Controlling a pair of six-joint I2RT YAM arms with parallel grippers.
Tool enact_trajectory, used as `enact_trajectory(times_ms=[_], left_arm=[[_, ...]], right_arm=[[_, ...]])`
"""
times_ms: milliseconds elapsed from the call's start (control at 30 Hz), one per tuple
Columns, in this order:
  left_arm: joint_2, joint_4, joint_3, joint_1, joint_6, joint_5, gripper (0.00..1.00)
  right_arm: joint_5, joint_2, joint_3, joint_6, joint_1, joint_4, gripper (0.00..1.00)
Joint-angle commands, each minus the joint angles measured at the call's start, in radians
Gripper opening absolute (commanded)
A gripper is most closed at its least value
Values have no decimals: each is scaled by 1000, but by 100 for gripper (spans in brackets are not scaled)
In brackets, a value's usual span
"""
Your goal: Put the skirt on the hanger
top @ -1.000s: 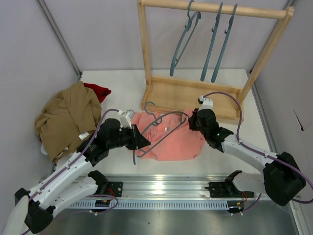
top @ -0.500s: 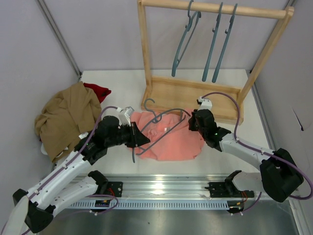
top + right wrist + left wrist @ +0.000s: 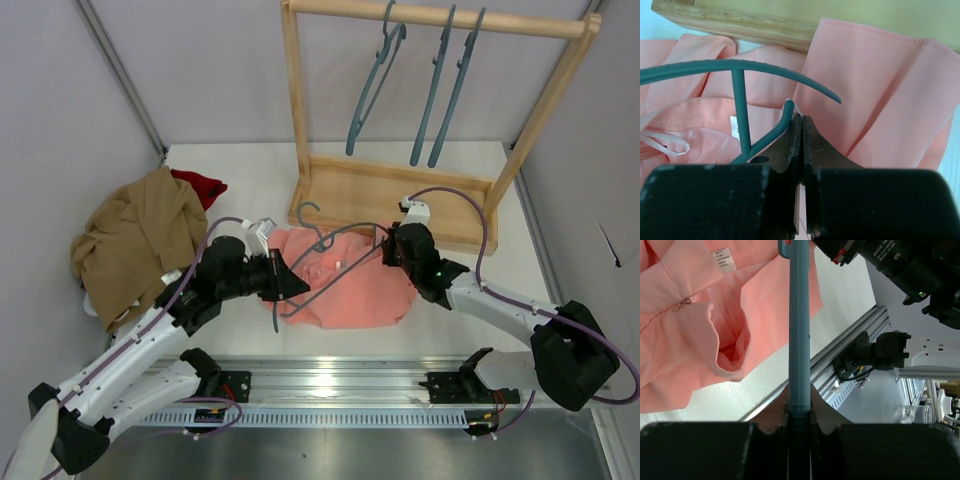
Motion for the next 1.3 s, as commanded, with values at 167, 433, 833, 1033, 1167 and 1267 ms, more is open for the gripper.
enact_trajectory(times_ms=[167, 433, 833, 1033, 1167, 1267], left_arm=[[-6, 43, -27, -3, -27, 33, 3], [9, 68, -42, -3, -30, 49, 3], [52, 113, -27, -3, -14, 55, 2], [37, 74, -9, -3, 7, 58, 2], [9, -14, 40, 5, 41, 3, 3], [-12, -72, 76, 18, 64, -24, 3]], right_arm=[[68, 5, 52, 0, 6, 44, 0], [49, 8, 46, -15, 11, 66, 0], [28, -14, 21, -163, 104, 139, 0], [97, -22, 23, -187, 109, 103, 0], [120, -21, 14, -157, 96, 71, 0], [94, -32, -6, -152, 73, 66, 0]])
